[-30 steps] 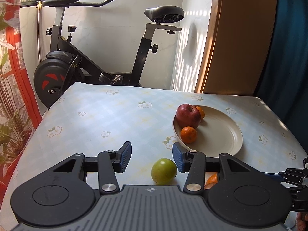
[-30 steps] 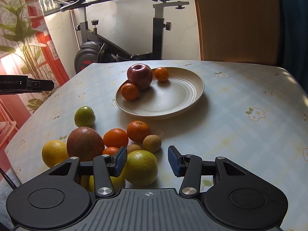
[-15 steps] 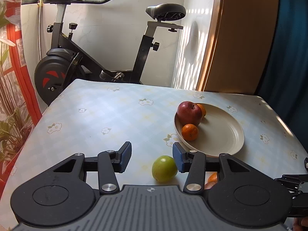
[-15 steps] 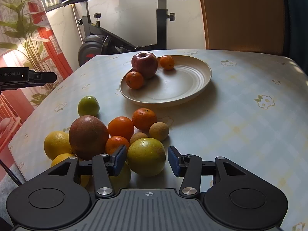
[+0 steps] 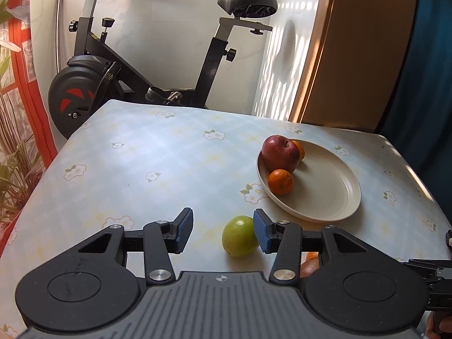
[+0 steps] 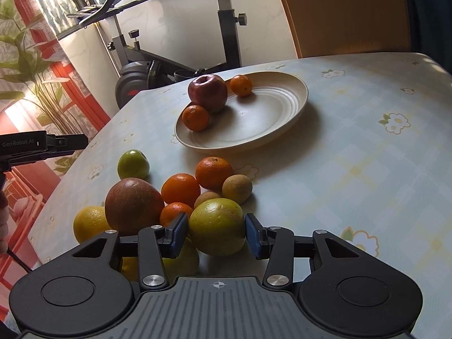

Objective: Organize fruits
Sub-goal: 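Grasp the green apple with the right gripper while the left grasps a yellow lemon, then carry the green apple onto the plate with the right gripper while the left carries the lemon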

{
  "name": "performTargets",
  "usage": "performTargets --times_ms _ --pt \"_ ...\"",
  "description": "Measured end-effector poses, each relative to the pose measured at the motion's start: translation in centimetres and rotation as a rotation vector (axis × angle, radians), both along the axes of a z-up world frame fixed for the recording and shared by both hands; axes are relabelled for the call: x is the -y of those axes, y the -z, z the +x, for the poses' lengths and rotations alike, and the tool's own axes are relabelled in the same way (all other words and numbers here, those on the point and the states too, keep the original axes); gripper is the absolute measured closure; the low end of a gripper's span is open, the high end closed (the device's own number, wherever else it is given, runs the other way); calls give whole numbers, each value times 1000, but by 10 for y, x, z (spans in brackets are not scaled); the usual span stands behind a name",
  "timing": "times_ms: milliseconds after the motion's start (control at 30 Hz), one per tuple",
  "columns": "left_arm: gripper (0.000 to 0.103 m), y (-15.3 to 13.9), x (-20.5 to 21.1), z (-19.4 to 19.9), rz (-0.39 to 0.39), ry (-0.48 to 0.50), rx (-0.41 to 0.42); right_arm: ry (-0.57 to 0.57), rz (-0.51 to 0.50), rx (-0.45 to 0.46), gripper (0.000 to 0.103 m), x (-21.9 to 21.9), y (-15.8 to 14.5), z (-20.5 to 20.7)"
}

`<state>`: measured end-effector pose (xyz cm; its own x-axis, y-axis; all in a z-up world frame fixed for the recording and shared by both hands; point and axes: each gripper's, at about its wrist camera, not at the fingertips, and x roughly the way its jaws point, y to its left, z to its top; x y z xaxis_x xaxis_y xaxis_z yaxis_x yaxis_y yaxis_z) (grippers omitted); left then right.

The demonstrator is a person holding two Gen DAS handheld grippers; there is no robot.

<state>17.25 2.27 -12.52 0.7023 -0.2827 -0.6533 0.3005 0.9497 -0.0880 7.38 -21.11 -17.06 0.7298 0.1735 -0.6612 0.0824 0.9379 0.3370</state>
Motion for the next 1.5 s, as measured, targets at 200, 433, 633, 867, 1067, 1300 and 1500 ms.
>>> performTargets --times_ms 200,433,633,867,1067,1300,1500 --pt "53 1 0 9 4 5 -15 3 -43 5 63 -3 -4 -3" --pt "50 8 3 31 18 90 -18 26 -68 27 63 2 -9 -4" --pt "47 34 19 44 51 158 -75 30 -74 30 63 4 -11 -5" --pt "47 51 29 48 99 223 -100 39 -70 32 63 6 -9 -4" --pt "47 63 36 53 129 231 -126 48 -67 32 63 9 -7 -5" --pt "54 65 35 53 122 237 -135 60 -65 35 63 14 -6 -5" --pt "54 65 37 48 154 242 -116 68 -72 39 63 16 -6 -4"
